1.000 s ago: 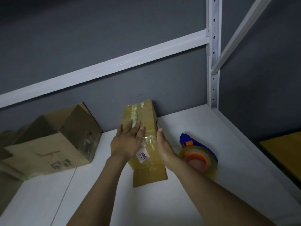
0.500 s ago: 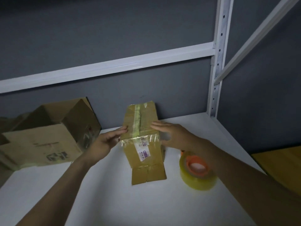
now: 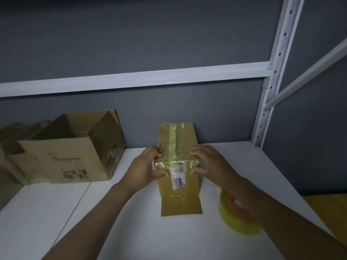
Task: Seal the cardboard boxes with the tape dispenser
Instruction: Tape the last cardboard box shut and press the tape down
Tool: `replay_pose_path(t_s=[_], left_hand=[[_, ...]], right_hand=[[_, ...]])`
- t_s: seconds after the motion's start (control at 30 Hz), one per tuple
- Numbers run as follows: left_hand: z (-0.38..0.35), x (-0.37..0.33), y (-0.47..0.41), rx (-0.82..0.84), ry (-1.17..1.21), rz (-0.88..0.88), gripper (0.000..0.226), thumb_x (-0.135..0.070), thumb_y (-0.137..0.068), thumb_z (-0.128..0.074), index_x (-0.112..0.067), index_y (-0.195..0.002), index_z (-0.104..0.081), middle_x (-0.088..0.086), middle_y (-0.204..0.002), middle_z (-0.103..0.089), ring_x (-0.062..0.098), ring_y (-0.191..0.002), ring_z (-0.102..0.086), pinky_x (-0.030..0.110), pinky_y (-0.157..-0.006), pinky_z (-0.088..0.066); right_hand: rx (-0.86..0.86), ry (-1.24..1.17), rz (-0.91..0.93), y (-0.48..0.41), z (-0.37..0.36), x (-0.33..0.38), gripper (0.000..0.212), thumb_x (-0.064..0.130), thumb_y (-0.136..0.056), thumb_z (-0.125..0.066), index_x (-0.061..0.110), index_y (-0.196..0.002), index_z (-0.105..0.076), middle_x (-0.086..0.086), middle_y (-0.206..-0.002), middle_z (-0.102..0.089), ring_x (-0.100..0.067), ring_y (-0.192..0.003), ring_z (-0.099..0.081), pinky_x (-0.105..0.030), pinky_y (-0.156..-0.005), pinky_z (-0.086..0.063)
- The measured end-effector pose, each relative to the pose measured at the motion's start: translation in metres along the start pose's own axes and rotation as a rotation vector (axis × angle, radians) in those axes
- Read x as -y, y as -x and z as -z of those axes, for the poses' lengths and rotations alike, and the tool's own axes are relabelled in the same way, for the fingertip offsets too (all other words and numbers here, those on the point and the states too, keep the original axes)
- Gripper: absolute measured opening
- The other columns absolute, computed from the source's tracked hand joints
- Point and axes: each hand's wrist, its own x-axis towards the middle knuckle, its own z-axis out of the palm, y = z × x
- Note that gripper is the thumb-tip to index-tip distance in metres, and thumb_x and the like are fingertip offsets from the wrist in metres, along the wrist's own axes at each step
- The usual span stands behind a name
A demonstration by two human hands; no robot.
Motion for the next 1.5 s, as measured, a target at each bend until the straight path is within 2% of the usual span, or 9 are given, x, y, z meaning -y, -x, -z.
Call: replay_pose_path(t_s=[0.27,0.5,0.63,0.77,0.9,1.1,1.23,1.4,1.5], left_hand=[[0.0,-0.004,-0.015,-0.099,0.048,0.006,0.048,-0.071,-0.075,-0.042,-0.027,-0.087,-0.057,-0.017,-0.09,-0.049,0.003,-0.087,-0.051,0.028,-0.07,-0.043],[-0.027,-0.001,-0.008,-0.235,-0.071,-0.101,0.079,-0.082,-0.076,-0.042,-0.019,-0.114,-0.068,-0.003,-0.099,-0.051,0.01,-0.093,-0.046,0.012,-0.07,-0.034],[-0.021,0.007,-0.003,-0.165,0.033,-0.113,0.075,-0.08,-0.079,-0.041,-0.025,-0.122,-0.067,-0.017,-0.11,-0.047,-0.001,-0.107,-0.043,0.009,-0.085,-0.034],[-0.008,0.022,-0.002,-0.018,0.265,-0.123,0.058,-0.073,-0.082,-0.047,-0.038,-0.126,-0.058,-0.018,-0.125,-0.049,-0.01,-0.125,-0.036,0.003,-0.098,-0.029],[-0.015,0.02,0.0,-0.036,0.27,-0.08,0.039,-0.05,-0.086,-0.058,-0.039,-0.124,-0.057,-0.018,-0.127,-0.049,-0.016,-0.127,-0.032,0.003,-0.1,-0.027],[0.013,0.024,-0.006,0.15,0.177,-0.13,0.066,-0.079,-0.078,-0.045,-0.038,-0.129,-0.055,-0.02,-0.131,-0.049,-0.014,-0.129,-0.033,0.004,-0.103,-0.026],[0.036,0.011,-0.03,0.137,0.42,0.05,0.052,-0.066,-0.08,-0.061,-0.032,-0.118,-0.067,-0.017,-0.121,-0.062,-0.003,-0.115,-0.055,0.023,-0.104,-0.041],[0.022,0.02,-0.098,0.114,0.019,0.225,0.065,-0.049,-0.093,-0.056,-0.02,-0.148,-0.038,0.005,-0.157,-0.029,0.024,-0.145,-0.023,0.034,-0.116,-0.019],[0.01,0.034,-0.11,0.183,0.036,0.278,0.06,-0.049,-0.093,-0.055,-0.018,-0.143,-0.045,0.006,-0.145,-0.048,0.026,-0.134,-0.043,0.032,-0.107,-0.033]], right_hand=[[-0.102,0.052,-0.063,-0.028,0.001,0.019,0.054,0.066,-0.081,-0.032,0.018,-0.087,-0.058,0.011,-0.092,-0.044,-0.013,-0.094,-0.04,-0.028,-0.076,-0.036],[-0.444,0.216,-0.045,-0.017,-0.038,0.019,0.047,0.057,-0.078,-0.05,0.013,-0.085,-0.065,-0.004,-0.089,-0.059,-0.016,-0.087,-0.041,-0.026,-0.062,-0.042],[-0.267,0.172,0.048,-0.011,-0.032,0.012,0.05,0.052,-0.084,-0.047,0.014,-0.109,-0.067,-0.003,-0.108,-0.062,-0.014,-0.103,-0.042,-0.028,-0.077,-0.048],[0.021,-0.035,0.018,0.001,0.002,-0.002,0.042,0.036,-0.095,-0.053,0.026,-0.135,-0.053,0.008,-0.139,-0.046,0.001,-0.125,-0.028,-0.021,-0.105,-0.024],[-0.04,0.207,-0.054,-0.012,0.002,0.021,0.059,0.07,-0.074,-0.056,0.027,-0.114,-0.058,0.013,-0.113,-0.05,-0.008,-0.106,-0.042,-0.025,-0.087,-0.04],[-0.016,0.003,-0.056,-0.016,-0.004,0.017,0.047,0.047,-0.083,-0.066,0.02,-0.121,-0.063,0.009,-0.115,-0.052,-0.004,-0.105,-0.033,-0.019,-0.094,-0.036],[0.13,-0.165,-0.074,-0.003,0.019,-0.002,0.041,0.029,-0.092,-0.059,0.03,-0.133,-0.051,0.016,-0.133,-0.043,0.0,-0.125,-0.031,-0.012,-0.108,-0.019],[0.184,-0.244,-0.038,0.002,0.026,0.005,0.036,0.029,-0.091,-0.06,0.036,-0.125,-0.057,0.019,-0.137,-0.046,0.003,-0.132,-0.034,-0.011,-0.109,-0.024],[0.171,-0.189,-0.09,-0.004,0.023,0.013,0.043,0.034,-0.083,-0.072,0.03,-0.124,-0.062,0.02,-0.135,-0.047,0.009,-0.127,-0.034,-0.007,-0.105,-0.022]])
